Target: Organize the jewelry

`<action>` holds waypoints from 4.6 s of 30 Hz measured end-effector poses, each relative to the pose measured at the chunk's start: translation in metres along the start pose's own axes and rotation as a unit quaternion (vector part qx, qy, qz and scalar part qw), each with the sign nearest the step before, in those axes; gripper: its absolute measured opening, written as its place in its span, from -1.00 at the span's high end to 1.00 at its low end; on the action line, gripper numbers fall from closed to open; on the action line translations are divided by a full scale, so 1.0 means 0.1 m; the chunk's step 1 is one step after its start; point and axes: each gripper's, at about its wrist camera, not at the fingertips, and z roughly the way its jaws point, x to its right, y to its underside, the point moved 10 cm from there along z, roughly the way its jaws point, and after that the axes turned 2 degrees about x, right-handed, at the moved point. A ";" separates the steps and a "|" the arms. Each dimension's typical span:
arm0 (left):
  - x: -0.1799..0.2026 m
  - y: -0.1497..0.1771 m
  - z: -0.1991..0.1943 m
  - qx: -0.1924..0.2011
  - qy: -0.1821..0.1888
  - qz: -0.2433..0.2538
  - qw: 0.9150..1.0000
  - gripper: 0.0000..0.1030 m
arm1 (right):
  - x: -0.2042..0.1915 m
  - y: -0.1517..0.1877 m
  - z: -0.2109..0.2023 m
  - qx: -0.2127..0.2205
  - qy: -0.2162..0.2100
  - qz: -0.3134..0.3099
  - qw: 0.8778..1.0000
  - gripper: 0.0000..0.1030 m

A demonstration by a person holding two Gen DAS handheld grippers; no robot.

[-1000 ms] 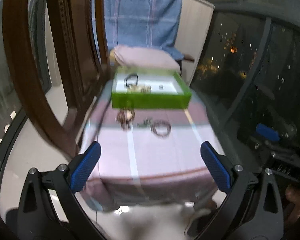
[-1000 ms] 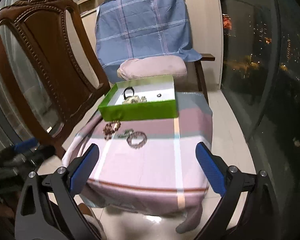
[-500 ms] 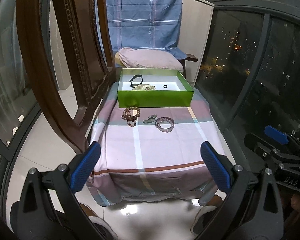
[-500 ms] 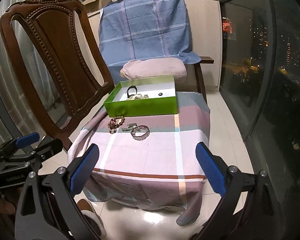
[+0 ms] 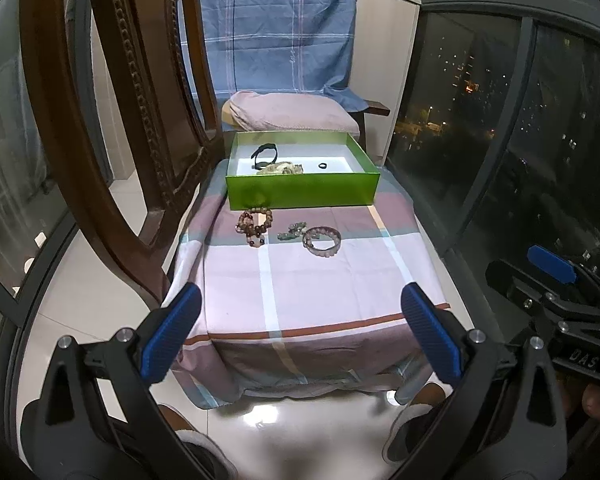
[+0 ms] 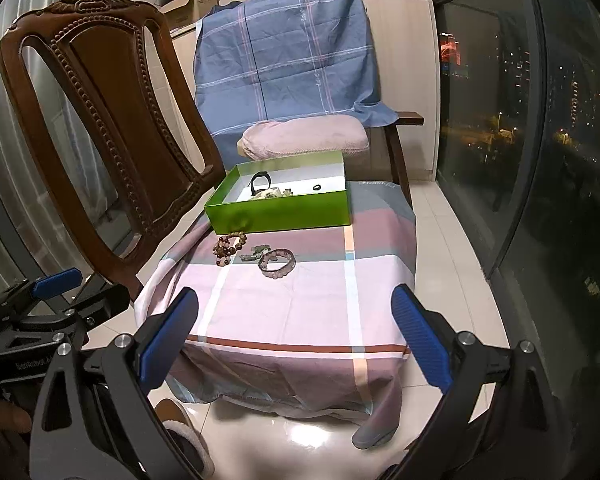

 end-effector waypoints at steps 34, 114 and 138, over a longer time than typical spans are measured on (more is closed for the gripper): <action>-0.21 0.19 0.49 -0.050 0.010 -0.023 0.998 -0.92 | 0.15 0.10 1.13 -0.064 0.001 0.015 0.998 -0.83; -0.47 -0.13 1.99 -0.112 0.009 -0.025 0.993 0.81 | 0.42 0.37 1.59 -0.094 -0.019 0.024 0.995 -0.43; -0.88 -0.19 0.74 0.014 0.050 -0.048 0.998 0.81 | 0.49 0.50 2.21 -0.135 0.064 -0.019 0.989 -0.09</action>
